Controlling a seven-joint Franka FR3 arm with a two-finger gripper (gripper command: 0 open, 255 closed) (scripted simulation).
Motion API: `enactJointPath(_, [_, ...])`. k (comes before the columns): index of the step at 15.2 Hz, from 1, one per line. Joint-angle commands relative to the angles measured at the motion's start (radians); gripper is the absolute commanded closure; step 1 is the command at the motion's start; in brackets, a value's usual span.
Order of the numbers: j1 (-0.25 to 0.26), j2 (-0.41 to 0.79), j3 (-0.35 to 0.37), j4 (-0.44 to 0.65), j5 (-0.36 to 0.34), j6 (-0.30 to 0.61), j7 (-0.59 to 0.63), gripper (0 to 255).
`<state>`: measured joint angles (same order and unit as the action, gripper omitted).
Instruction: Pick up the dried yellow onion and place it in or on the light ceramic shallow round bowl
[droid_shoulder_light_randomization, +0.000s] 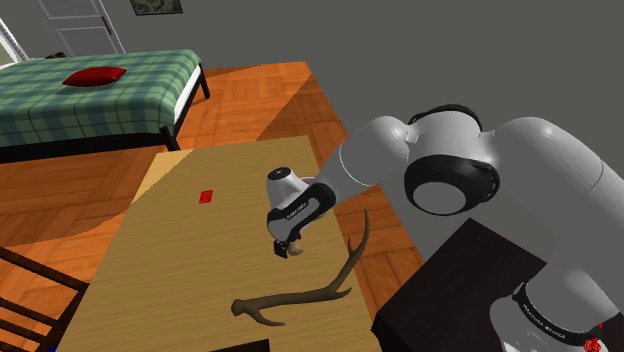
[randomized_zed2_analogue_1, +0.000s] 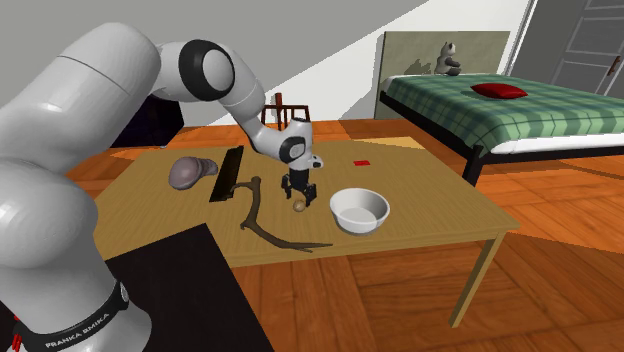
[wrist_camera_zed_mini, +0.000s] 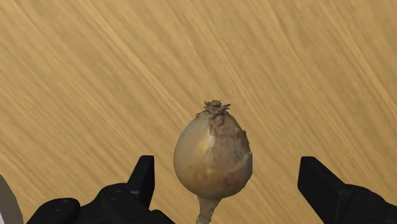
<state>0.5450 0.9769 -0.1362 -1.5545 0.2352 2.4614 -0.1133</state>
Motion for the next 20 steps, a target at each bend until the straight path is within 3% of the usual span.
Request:
enactJointPath(1, [-0.001,0.018,0.002,0.01,0.001,0.008,0.0,0])
enactJointPath(8, [-0.001,0.019,0.002,0.011,0.001,0.007,0.0,0])
enactJointPath(9, [-0.001,0.019,0.002,0.011,0.001,0.007,0.0,255])
enactJointPath(20, [0.001,-0.006,-0.001,-0.004,-0.001,-0.002,0.001,255])
